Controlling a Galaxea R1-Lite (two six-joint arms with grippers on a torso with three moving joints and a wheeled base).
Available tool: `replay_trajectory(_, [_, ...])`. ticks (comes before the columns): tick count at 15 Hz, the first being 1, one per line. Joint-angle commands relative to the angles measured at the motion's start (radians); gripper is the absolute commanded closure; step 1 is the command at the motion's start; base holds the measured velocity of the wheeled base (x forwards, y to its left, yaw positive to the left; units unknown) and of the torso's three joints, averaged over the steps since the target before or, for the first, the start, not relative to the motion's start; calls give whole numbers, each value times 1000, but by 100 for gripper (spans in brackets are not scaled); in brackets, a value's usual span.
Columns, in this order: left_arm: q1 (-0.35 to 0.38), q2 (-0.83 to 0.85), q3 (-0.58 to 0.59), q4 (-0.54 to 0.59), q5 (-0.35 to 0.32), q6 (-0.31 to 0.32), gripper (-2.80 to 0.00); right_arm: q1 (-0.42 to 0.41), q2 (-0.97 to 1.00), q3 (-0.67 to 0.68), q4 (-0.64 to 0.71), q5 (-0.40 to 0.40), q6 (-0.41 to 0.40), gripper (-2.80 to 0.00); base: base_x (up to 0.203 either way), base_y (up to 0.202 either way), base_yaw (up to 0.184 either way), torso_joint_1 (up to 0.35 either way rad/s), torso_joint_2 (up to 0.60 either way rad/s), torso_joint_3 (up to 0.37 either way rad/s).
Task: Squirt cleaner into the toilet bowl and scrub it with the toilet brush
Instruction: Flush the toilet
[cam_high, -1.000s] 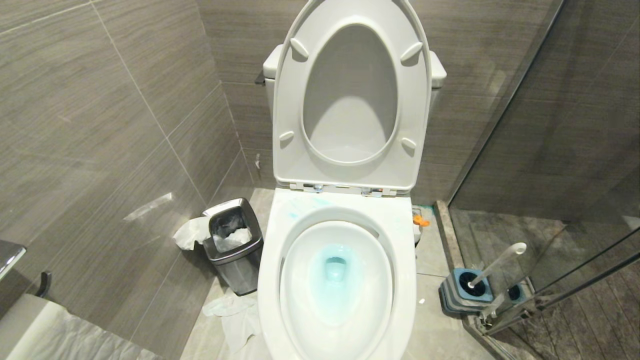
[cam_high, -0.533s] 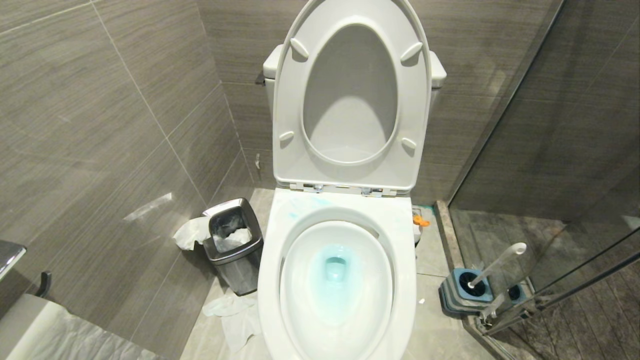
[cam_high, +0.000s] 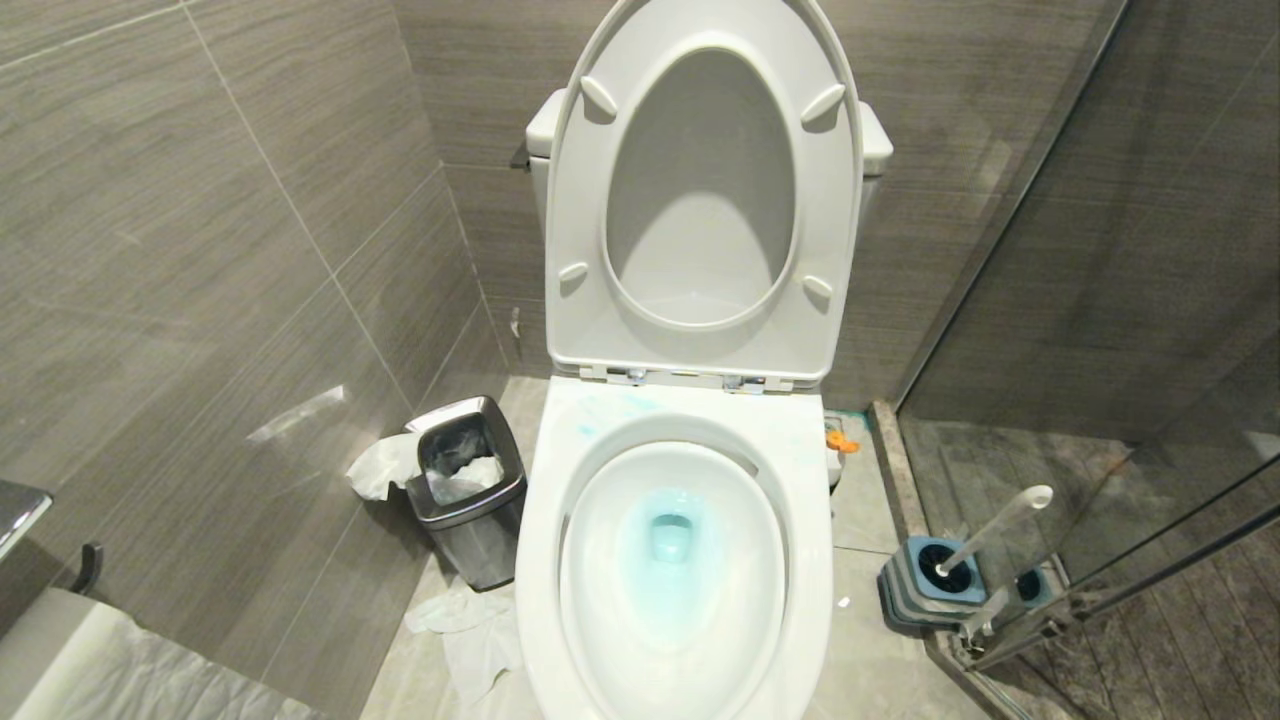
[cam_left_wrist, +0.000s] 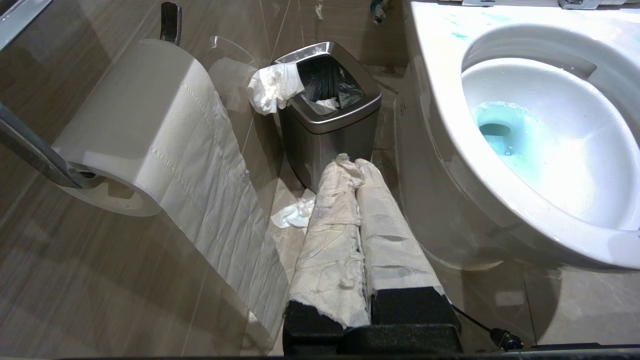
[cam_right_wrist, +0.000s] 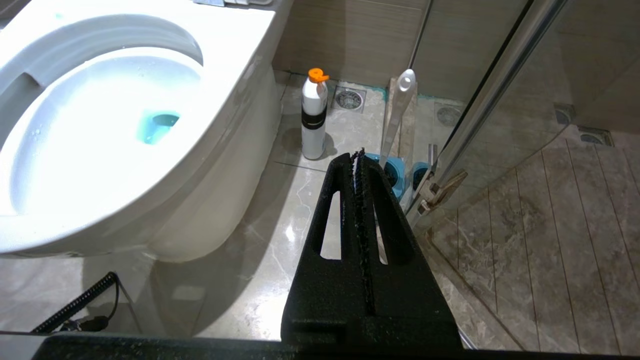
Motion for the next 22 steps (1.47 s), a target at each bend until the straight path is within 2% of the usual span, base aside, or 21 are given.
replay_trajectory(1, [0, 1, 2, 1, 0, 2, 0, 0, 2, 0, -1, -5, 9, 0, 0, 0, 0, 0, 0, 0])
replay_trajectory(4, [0, 1, 2, -1, -3, 12, 0, 0, 2, 0, -1, -5, 12, 0, 0, 0, 0, 0, 0, 0])
replay_trajectory(7, [0, 1, -2, -24, -25, 63, 0, 0, 2, 0, -1, -5, 12, 0, 0, 0, 0, 0, 0, 0])
replay_trajectory(13, [-3, 24, -228, 77, -132, 66, 0, 0, 2, 0, -1, -5, 12, 0, 0, 0, 0, 0, 0, 0])
replay_trajectory(18, [-6, 263, -446, 69, -146, 77, 0, 0, 2, 0, -1, -5, 12, 0, 0, 0, 0, 0, 0, 0])
replay_trajectory(20, [-9, 405, -549, 30, -169, 79, 0, 0, 2, 0, -1, -5, 12, 0, 0, 0, 0, 0, 0, 0])
replay_trajectory(22, [-11, 580, -632, -68, -184, 82, 0, -1, 2, 0, -1, -5, 12, 0, 0, 0, 0, 0, 0, 0])
